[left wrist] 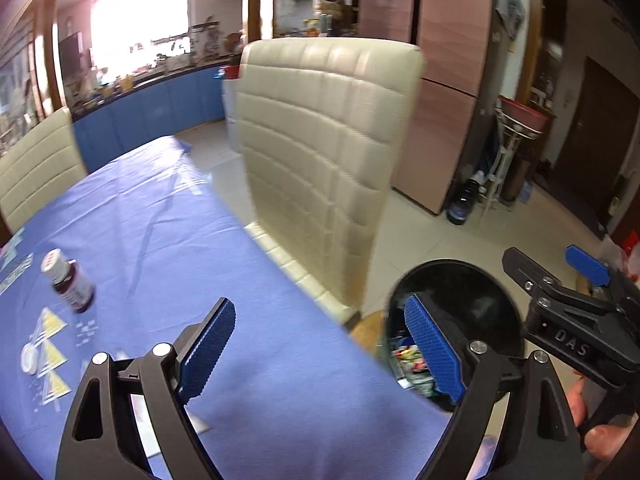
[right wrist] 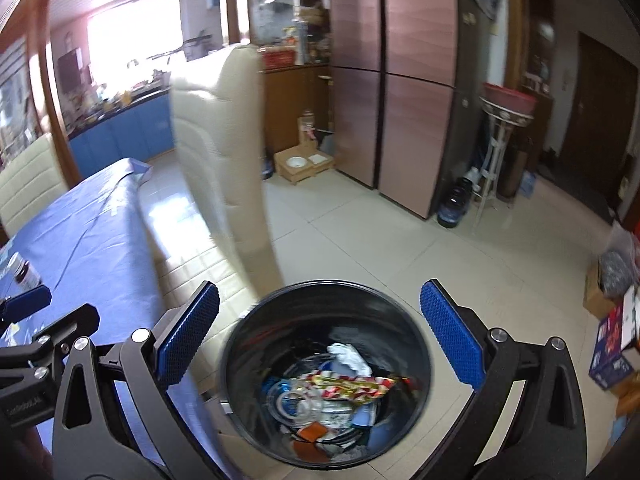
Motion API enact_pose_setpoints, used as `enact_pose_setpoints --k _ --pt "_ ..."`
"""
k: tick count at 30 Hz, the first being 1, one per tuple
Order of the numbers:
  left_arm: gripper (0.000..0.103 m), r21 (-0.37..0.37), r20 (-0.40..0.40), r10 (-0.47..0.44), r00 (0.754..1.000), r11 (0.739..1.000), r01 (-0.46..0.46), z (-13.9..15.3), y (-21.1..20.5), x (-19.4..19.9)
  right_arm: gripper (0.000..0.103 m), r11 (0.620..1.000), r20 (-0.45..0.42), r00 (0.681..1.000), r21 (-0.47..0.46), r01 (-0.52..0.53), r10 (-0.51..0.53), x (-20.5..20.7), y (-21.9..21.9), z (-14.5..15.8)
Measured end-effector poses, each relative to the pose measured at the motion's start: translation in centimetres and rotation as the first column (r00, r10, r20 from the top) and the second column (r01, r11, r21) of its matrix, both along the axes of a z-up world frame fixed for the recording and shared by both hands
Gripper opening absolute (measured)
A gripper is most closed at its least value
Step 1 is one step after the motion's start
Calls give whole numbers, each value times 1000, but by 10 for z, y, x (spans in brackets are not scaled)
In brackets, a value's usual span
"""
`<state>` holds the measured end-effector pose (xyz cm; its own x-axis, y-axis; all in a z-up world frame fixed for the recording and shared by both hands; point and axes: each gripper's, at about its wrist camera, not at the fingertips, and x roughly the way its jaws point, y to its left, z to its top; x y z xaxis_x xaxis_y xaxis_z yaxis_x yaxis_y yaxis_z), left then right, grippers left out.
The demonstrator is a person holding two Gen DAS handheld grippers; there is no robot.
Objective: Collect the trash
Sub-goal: 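Move both tools back over the table toward the pill bottle, then grasp white bottle cap with left tool while right tool grasps brown pill bottle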
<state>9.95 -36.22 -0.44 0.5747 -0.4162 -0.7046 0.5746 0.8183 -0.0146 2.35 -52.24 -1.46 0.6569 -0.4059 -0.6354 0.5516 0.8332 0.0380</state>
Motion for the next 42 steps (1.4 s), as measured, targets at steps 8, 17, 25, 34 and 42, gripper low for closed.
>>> enact_pose_setpoints --k 8,17,25,34,42 --pt "85 13 30 189 981 982 -190 1 98 27 99 984 -6 984 10 -179 179 49 85 8" --pt "85 33 18 364 931 930 -365 -10 199 55 99 942 -45 942 -24 -335 334 91 179 3" --pt "85 31 11 425 905 905 -425 -19 260 69 99 899 -74 898 -31 -437 434 129 243 1" --pt "85 46 -30 450 893 893 -448 -36 301 91 99 877 -111 874 -31 -480 474 174 285 3" --pt "84 50 -71 448 891 894 -445 -51 305 109 99 861 -124 853 21 -508 506 214 305 -9"
